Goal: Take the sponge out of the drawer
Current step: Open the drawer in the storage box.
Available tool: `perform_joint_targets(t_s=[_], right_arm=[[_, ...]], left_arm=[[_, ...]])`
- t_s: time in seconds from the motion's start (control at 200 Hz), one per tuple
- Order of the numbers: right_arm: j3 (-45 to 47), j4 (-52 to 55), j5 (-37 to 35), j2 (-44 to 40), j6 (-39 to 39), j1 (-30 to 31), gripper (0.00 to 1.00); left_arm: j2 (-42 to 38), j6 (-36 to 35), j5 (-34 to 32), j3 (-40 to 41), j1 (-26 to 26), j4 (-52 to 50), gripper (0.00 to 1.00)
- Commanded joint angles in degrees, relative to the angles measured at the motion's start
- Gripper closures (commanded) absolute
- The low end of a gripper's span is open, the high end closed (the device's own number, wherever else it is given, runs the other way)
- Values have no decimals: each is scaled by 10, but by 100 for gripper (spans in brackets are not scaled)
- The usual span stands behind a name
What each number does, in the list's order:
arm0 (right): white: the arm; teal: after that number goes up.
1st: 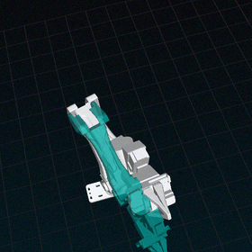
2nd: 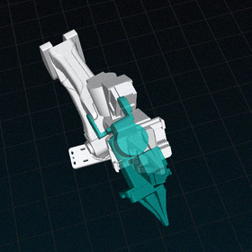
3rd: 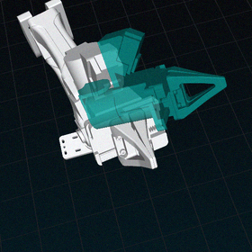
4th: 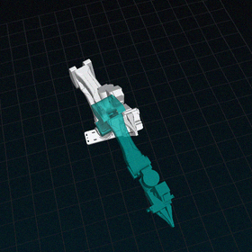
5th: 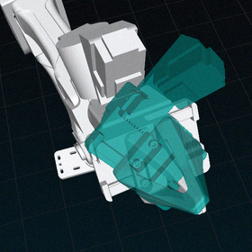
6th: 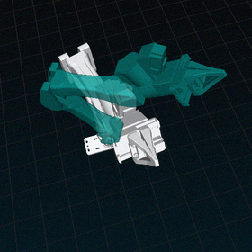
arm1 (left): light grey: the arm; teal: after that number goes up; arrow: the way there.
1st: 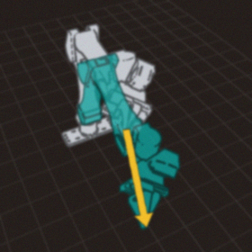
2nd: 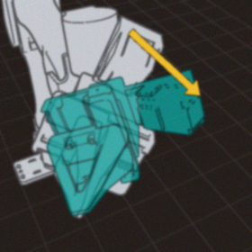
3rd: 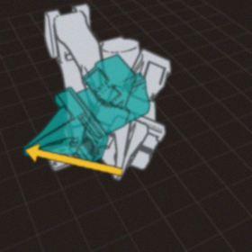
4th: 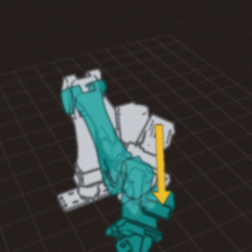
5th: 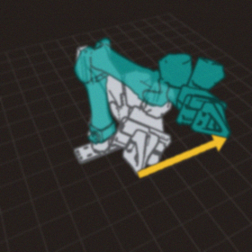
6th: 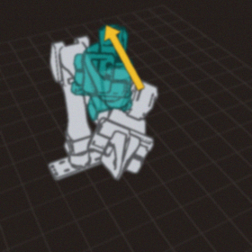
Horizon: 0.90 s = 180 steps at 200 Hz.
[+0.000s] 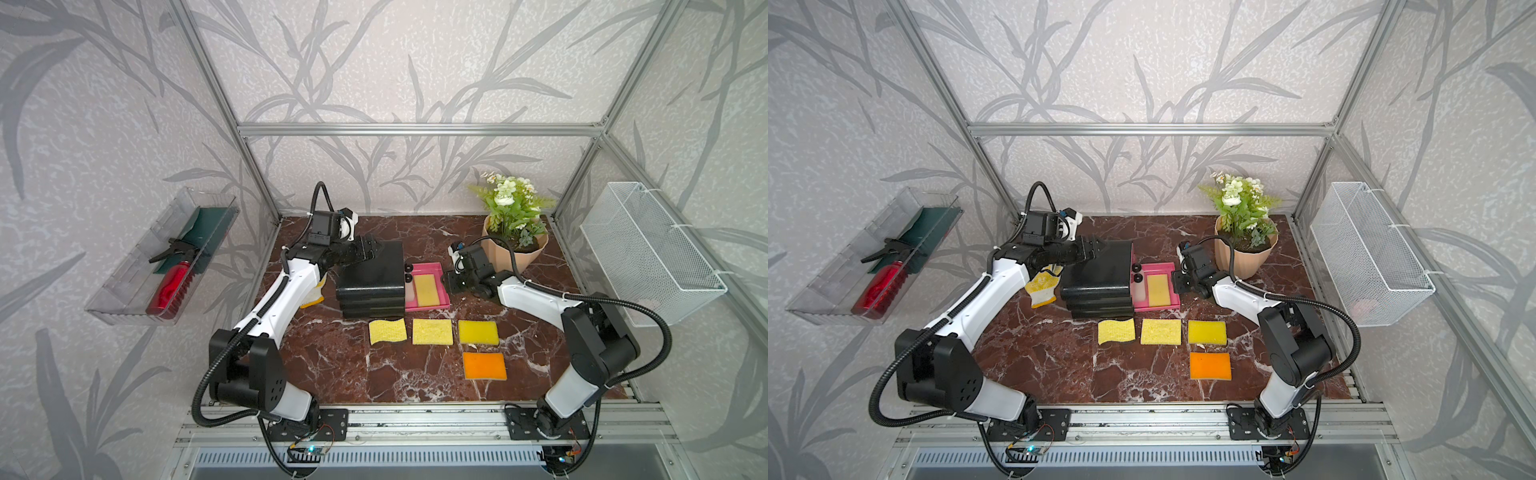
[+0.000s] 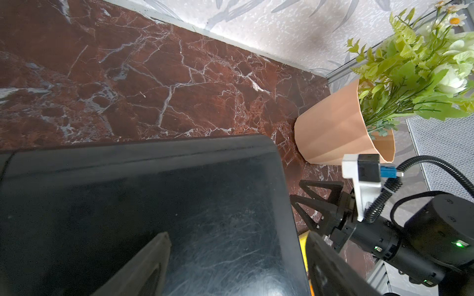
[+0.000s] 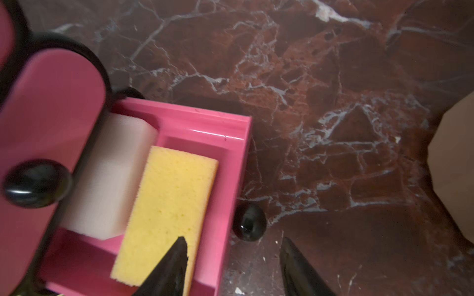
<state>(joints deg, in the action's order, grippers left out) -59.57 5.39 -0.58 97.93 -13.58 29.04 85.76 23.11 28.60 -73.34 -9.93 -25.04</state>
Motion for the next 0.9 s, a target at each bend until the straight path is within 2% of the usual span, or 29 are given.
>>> perform_joint_targets(t_s=[0.0, 0.34, 0.56, 0.795, 0.895], right_arm=[[-24, 68, -59, 24, 23, 10, 41], [-25, 91, -75, 46, 21, 11, 41], [-41, 131, -129, 44, 11, 11, 41], [-47, 131, -138, 14, 11, 11, 41], [-46, 120, -103, -14, 13, 12, 42]], left_arm=[[2, -1, -14, 21, 4, -53, 16], [2, -1, -15, 23, 4, -54, 17], [3, -1, -15, 22, 4, -54, 17], [3, -1, -14, 22, 4, -53, 17], [0, -1, -13, 22, 4, -52, 17]])
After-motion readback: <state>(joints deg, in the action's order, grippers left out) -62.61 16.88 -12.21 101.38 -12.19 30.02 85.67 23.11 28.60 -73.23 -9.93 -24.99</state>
